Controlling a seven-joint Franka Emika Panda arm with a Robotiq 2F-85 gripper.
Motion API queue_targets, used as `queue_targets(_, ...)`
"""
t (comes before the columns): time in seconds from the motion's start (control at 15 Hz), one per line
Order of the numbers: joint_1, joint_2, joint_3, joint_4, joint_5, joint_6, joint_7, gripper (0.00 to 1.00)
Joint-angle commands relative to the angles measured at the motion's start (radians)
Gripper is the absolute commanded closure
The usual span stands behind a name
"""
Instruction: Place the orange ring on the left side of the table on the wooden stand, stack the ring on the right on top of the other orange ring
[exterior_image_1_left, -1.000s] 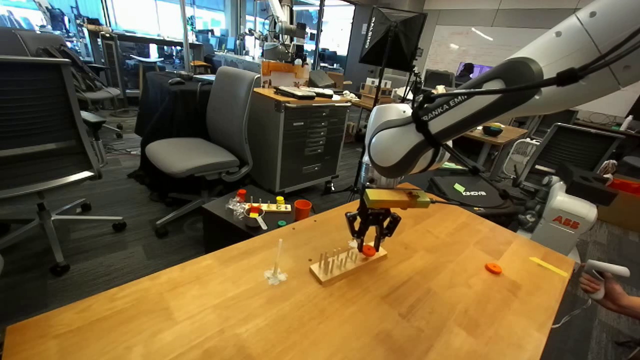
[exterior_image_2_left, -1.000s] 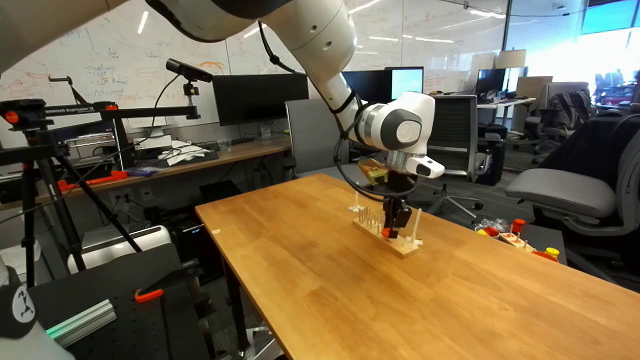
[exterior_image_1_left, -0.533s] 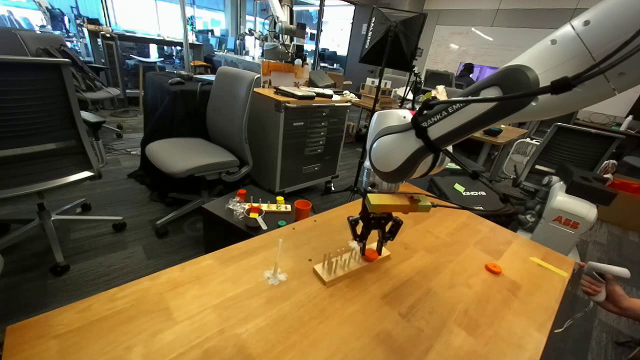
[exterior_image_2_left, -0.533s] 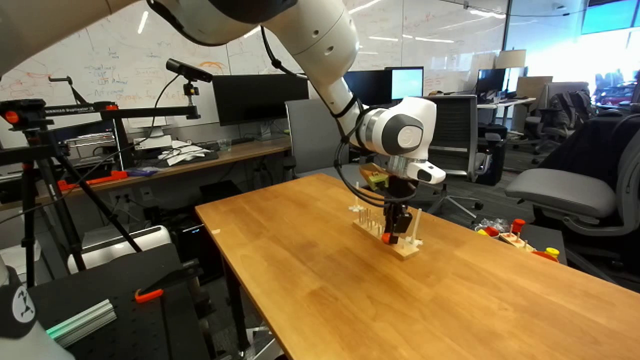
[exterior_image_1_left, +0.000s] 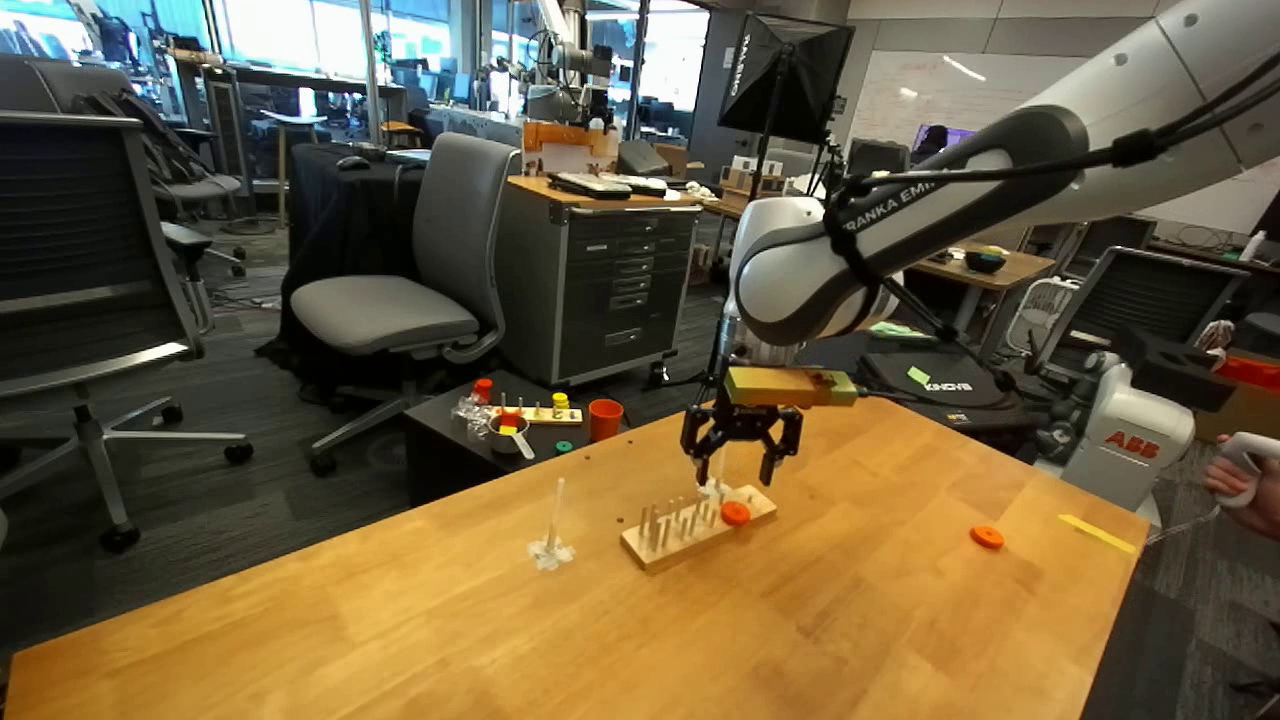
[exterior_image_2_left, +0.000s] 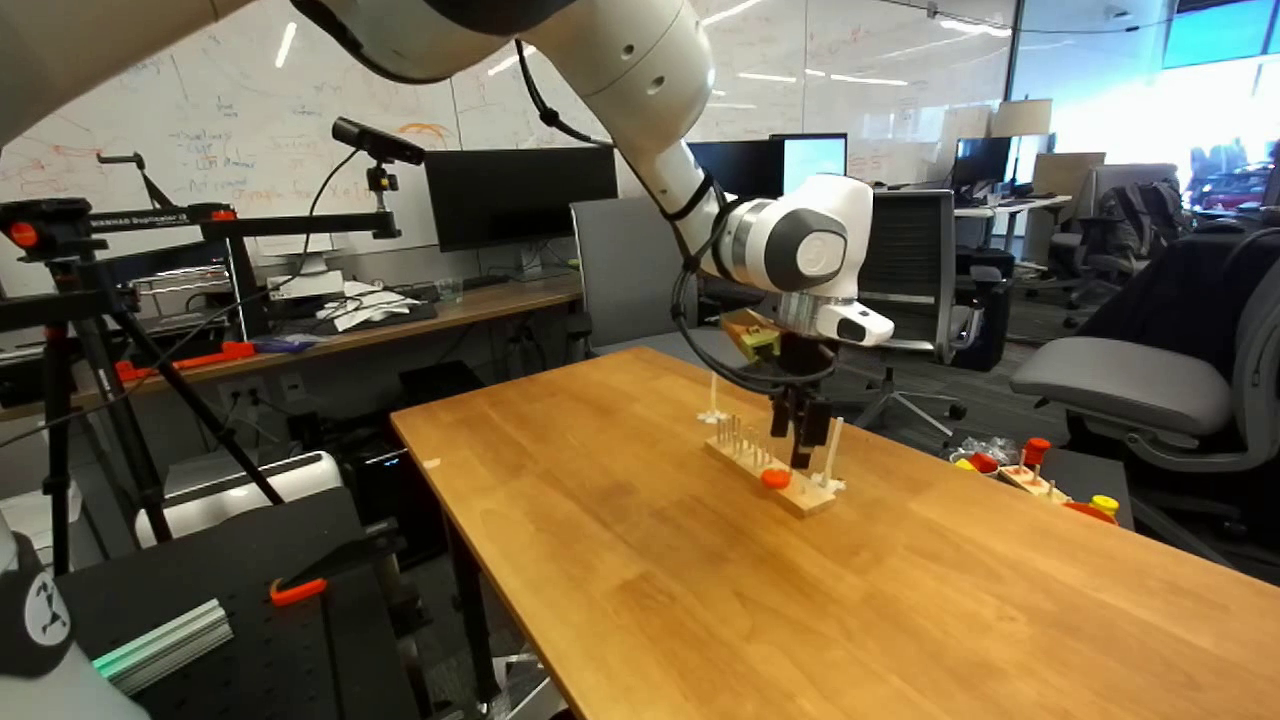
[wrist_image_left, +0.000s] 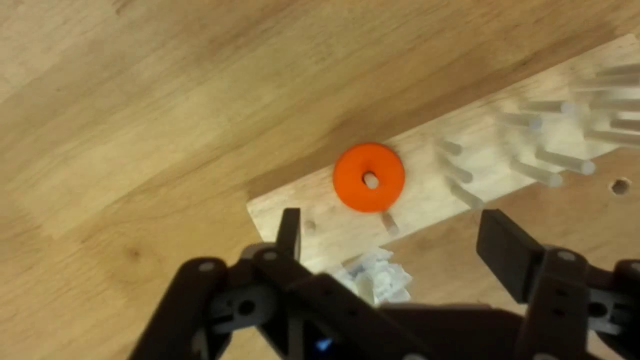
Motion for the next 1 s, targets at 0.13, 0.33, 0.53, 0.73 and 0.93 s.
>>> queue_targets(0.13,0.029,-0.206,-0.051,-0.13,-0.047,0.003,0.018,0.0)
queue_targets(0.33,0.019,-0.33,-0.081,-0.279,-0.075,0.025,0.025,0.0)
queue_targets(0.53,-0.005,-0.413,-0.116,-0.417,-0.084,0.006,0.048,0.0)
queue_targets(0.73,-0.024,-0.476,-0.169,-0.578,-0.122,0.012,0.098,0.0)
queue_targets(0.93,-0.058,-0.528,-0.217,-0.739,-0.159,0.045,0.125,0.0)
